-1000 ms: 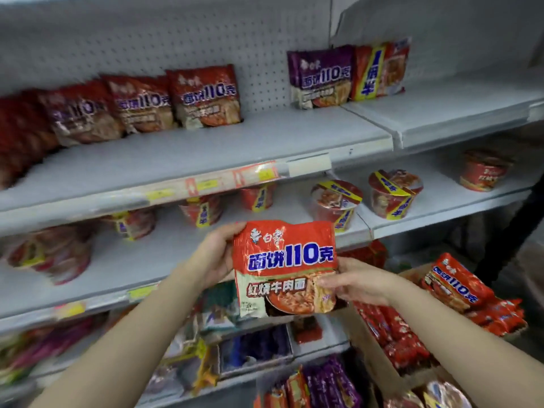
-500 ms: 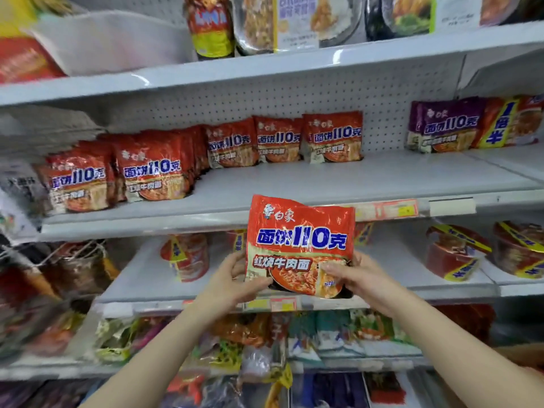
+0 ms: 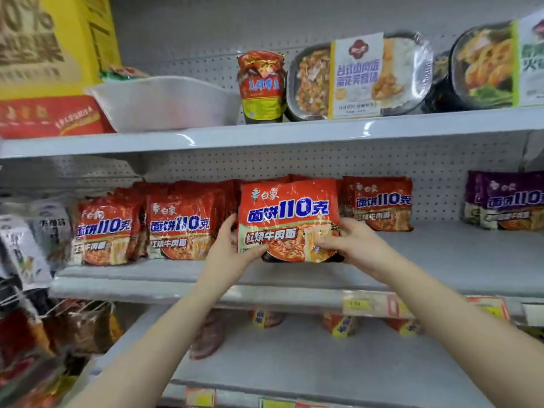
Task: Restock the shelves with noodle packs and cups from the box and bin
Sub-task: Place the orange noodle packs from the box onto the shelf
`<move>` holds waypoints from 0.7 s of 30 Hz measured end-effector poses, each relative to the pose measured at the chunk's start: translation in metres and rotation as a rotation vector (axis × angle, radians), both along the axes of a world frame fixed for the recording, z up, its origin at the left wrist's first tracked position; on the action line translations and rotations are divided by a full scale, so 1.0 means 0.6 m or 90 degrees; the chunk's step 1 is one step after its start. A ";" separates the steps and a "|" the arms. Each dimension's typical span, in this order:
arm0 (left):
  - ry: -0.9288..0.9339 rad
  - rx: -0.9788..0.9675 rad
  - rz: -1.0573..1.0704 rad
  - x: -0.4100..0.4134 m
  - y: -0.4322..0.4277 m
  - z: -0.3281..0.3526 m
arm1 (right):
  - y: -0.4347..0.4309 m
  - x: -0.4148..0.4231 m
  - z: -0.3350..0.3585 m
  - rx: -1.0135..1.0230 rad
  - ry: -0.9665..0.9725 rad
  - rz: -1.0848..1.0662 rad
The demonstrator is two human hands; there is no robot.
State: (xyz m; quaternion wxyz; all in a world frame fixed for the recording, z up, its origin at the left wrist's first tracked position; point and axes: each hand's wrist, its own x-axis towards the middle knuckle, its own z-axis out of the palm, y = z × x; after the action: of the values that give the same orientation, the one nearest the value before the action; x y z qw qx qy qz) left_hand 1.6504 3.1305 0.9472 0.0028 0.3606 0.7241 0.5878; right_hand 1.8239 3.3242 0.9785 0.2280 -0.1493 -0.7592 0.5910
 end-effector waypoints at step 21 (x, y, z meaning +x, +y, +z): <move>0.188 -0.450 0.280 -0.252 0.224 -0.031 | 0.186 -0.361 -0.053 0.551 -0.180 -0.105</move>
State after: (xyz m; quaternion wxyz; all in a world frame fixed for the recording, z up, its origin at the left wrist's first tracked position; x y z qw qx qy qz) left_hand 1.4995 3.2647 0.9288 -0.1027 0.2546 0.9329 0.2331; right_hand 1.6074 3.4360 0.9468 0.2098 -0.1791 -0.9454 0.1737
